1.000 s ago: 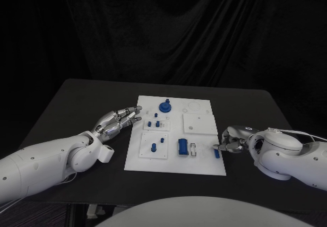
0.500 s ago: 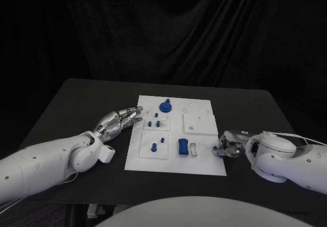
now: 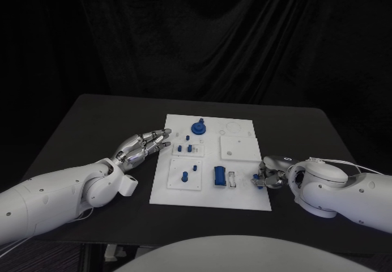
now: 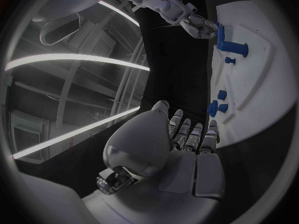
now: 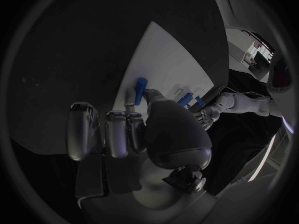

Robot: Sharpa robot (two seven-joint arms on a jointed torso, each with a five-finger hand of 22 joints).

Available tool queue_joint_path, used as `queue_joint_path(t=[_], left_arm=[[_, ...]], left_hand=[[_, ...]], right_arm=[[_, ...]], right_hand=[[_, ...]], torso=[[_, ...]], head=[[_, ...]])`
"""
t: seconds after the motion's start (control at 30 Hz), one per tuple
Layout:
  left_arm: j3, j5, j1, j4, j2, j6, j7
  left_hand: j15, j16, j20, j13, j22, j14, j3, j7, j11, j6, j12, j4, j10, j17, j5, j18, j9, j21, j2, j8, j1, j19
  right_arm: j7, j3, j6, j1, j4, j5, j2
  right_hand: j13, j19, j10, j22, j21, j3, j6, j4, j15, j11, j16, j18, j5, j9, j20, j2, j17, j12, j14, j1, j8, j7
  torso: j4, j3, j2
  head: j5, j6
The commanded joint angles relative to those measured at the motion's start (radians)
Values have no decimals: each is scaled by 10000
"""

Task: Assemble the parts on the task board

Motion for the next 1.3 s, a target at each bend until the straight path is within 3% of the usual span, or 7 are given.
queue_joint_path(t=[0.03,0.23,0.4,0.73,0.97,1.1,1.3], left_arm=[[9,62,-13,12,12,118,410],[9,62,-25,5,4,126,403],[9,62,-29,2,11,113,403],[9,62,-32,-24,70,121,384],[9,62,-33,-39,99,146,381],[9,62,-35,-53,109,161,374],[9,62,-43,-68,132,190,371]], left_hand=[[64,31,26,11,-7,-23,59,42,44,-56,2,14,7,9,38,21,-13,21,-13,35,86,41],[67,34,25,12,-10,-23,76,46,53,-66,8,7,6,9,40,16,-15,20,-12,32,91,41],[70,36,24,15,-15,-24,104,52,79,-67,27,-5,11,9,41,9,-17,18,-12,31,98,42],[69,37,22,15,-4,-25,119,54,99,-71,27,-10,13,9,41,6,-19,20,-14,30,100,47],[69,37,22,15,-4,-25,119,54,99,-71,27,-10,13,9,41,6,-19,20,-14,30,100,47],[69,39,21,15,-20,-26,133,58,107,-78,25,-15,14,9,39,4,-20,17,-16,28,101,44],[70,37,20,15,-31,-30,141,59,111,-78,21,-16,14,8,40,2,-21,15,-15,28,101,40]], right_arm=[[188,-126,-170,-185,-97,776,32],[620,-118,-1022,-190,-28,2198,-49],[1087,-109,-1318,-83,137,3929,-176],[1669,-104,-845,427,371,6030,-91],[1726,-106,-419,483,189,6205,177],[1716,-107,-212,490,70,6234,322],[1687,-108,48,491,-69,6248,511]], right_hand=[[2632,365,1039,2049,-52,388,55,-293,58,97,-49,50,248,-2695,24,57,1974,27,925,309,-668,50],[2632,401,1039,2076,31,666,248,-518,70,106,-26,31,895,-2783,41,3,2003,27,932,424,-733,59],[2632,431,1039,2098,101,801,333,-586,64,98,6,17,1194,-2802,38,-9,2044,27,942,393,-737,52],[2632,416,1039,2086,64,879,253,-536,82,129,14,25,1238,-2848,46,38,2053,27,944,268,-819,94],[2632,411,1039,2082,54,904,221,-497,97,144,19,27,1198,-2866,56,57,2060,27,945,196,-851,110],[2632,409,1039,2081,52,911,211,-482,102,150,33,27,1169,-2873,60,63,2081,27,950,169,-861,115],[2632,396,1039,2072,26,932,203,-424,117,162,24,34,987,-2892,76,72,2066,27,946,56,-884,123]], torso=[[-27,0,3],[-9,4,-2],[6,-1,-11],[25,-4,-13],[-5,-10,12],[17,-23,7],[15,-9,22]], head=[[60,-1],[80,-1],[75,-1],[37,-1],[81,-1],[55,-1],[41,-1]])
